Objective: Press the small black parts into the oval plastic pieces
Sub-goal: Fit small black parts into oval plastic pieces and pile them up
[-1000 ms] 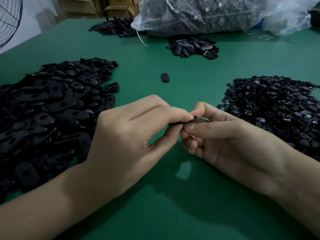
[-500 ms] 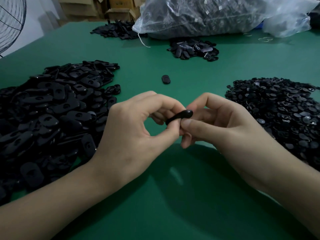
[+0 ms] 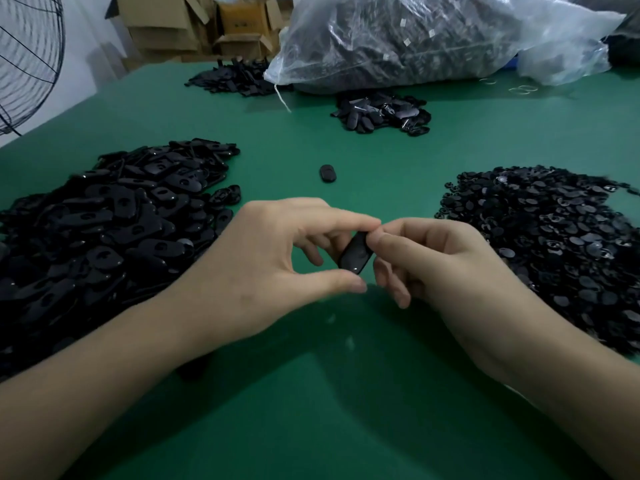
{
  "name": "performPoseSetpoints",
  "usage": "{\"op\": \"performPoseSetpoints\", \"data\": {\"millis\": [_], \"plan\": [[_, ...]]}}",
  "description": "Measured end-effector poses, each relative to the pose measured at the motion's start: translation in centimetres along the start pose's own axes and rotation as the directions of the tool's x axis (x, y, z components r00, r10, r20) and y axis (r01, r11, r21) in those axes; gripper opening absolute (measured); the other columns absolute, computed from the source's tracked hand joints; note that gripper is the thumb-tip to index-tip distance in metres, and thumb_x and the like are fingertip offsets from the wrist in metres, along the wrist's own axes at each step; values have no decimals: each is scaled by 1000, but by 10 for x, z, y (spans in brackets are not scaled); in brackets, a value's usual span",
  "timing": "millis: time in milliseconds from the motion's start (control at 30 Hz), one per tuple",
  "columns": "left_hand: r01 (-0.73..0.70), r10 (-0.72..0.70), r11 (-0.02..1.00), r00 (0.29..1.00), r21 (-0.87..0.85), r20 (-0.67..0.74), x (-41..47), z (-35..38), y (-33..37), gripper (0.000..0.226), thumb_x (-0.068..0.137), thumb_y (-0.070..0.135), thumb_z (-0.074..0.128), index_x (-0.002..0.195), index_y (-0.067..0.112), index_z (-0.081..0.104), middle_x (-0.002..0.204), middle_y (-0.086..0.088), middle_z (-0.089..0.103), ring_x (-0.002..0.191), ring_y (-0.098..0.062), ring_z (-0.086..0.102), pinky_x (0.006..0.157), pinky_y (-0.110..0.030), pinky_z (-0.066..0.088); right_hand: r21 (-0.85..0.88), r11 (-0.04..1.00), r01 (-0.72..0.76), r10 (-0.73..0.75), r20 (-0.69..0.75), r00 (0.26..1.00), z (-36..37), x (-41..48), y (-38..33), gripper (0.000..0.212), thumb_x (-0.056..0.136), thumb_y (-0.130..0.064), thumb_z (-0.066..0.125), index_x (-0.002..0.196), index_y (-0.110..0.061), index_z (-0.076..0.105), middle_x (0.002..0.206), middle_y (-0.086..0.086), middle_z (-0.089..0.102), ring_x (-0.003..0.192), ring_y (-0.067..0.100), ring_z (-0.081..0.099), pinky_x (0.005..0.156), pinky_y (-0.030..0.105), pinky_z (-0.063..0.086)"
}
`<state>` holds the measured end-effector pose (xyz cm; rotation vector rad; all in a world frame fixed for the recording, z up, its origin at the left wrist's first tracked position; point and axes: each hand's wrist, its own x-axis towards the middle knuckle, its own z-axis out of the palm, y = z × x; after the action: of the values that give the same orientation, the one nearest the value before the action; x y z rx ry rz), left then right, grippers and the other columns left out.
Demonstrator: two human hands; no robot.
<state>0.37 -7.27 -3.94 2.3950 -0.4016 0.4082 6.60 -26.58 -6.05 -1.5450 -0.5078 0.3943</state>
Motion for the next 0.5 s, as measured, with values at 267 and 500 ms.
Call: {"op": "performPoseSetpoints", "data": {"millis": [267,500], "plan": [[290,-284,950,957,113,-66,67,-12,-41,41,80,44,83,119,34,73,105,14,70,98,-1,66,83,-17,49,-76,997,18,-37,-261,965,-7,6,4,16,94,-10,66,104,-23,66,76,0,66,62,12,61,65,35,44],[463,-459,838,884,289,-86,124,10,-88,41,90,48,73,129,35,66,133,-8,56,128,-26,52,112,-45,39,-57,998,11,-34,-415,909,-28,11,-4,16,93,-9,64,99,-24,65,81,-2,63,59,5,57,62,32,43]]}}
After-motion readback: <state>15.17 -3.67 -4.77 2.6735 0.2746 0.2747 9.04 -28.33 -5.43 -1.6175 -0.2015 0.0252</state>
